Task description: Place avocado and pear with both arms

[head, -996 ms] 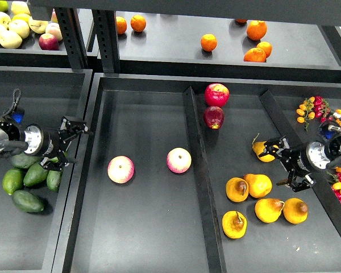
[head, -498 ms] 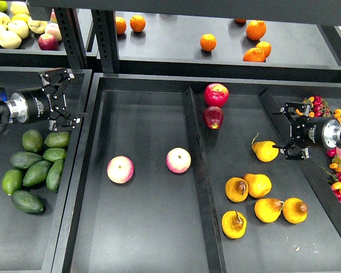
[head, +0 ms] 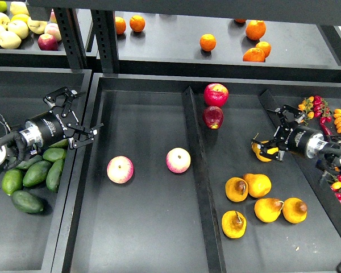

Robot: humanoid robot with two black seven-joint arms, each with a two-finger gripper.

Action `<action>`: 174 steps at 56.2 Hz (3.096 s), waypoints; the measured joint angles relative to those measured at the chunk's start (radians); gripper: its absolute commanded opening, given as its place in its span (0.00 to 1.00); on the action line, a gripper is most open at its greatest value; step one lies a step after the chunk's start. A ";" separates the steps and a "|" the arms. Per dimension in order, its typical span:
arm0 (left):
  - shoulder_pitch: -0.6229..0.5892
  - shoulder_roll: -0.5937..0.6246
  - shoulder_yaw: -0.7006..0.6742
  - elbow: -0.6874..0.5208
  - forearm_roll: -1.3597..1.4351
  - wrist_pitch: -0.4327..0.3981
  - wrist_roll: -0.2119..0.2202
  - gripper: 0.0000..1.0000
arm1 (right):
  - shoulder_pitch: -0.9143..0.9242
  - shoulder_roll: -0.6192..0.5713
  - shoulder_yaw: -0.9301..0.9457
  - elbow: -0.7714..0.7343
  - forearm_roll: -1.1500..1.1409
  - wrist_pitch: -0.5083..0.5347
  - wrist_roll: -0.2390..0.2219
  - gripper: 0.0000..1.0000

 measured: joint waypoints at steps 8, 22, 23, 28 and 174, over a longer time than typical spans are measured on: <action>0.028 -0.051 -0.041 -0.005 -0.021 0.000 0.000 1.00 | -0.003 0.069 0.144 -0.003 0.003 0.000 0.000 1.00; 0.046 -0.109 -0.097 -0.016 -0.044 0.000 0.000 1.00 | -0.017 0.133 0.279 -0.004 0.003 0.000 0.000 1.00; 0.047 -0.114 -0.104 -0.017 -0.044 0.000 0.000 1.00 | -0.020 0.138 0.288 -0.004 0.003 0.000 0.000 1.00; 0.048 -0.140 -0.127 -0.017 -0.044 0.000 0.000 1.00 | -0.033 0.154 0.317 -0.004 0.003 0.000 0.000 1.00; 0.604 -0.213 -0.175 -0.591 -0.043 0.000 -0.412 1.00 | -0.793 0.248 0.445 0.854 -0.034 0.000 0.347 1.00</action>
